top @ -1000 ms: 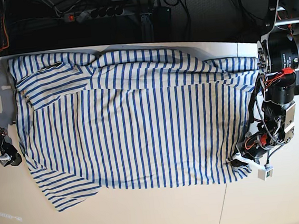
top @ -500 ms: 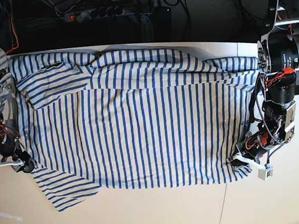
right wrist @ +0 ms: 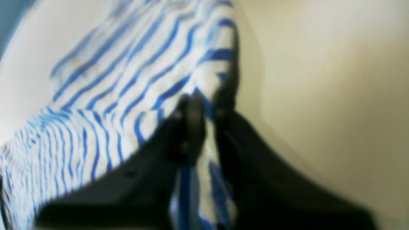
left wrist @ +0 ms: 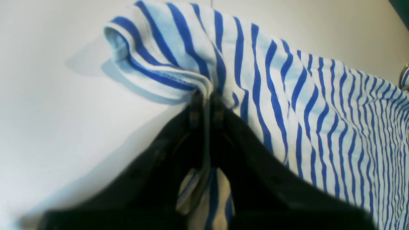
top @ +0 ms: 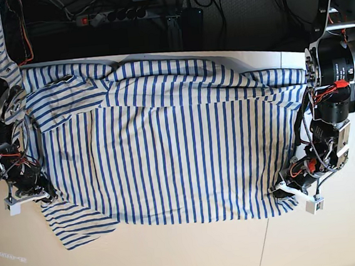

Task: Fold the T-shirt properly
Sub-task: 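Hold the side edges and fold them inward toward the shirt's middle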

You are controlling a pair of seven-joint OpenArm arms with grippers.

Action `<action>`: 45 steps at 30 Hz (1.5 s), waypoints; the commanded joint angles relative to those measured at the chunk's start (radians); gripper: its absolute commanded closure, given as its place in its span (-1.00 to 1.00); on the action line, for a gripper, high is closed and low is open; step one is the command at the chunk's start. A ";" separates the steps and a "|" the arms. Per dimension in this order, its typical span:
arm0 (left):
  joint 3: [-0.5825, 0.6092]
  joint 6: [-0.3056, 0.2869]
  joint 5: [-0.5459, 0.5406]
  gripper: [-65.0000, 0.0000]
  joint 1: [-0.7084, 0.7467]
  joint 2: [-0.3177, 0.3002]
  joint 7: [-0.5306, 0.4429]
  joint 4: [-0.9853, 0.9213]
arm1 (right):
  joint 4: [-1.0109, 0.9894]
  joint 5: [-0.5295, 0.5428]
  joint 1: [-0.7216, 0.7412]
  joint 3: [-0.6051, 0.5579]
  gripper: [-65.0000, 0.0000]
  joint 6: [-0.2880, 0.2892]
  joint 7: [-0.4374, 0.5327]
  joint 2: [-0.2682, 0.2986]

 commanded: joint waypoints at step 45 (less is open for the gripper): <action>0.001 -0.222 -0.666 1.00 0.303 -0.299 0.542 0.581 | 0.614 0.495 -0.378 -0.200 1.00 0.083 -0.364 0.233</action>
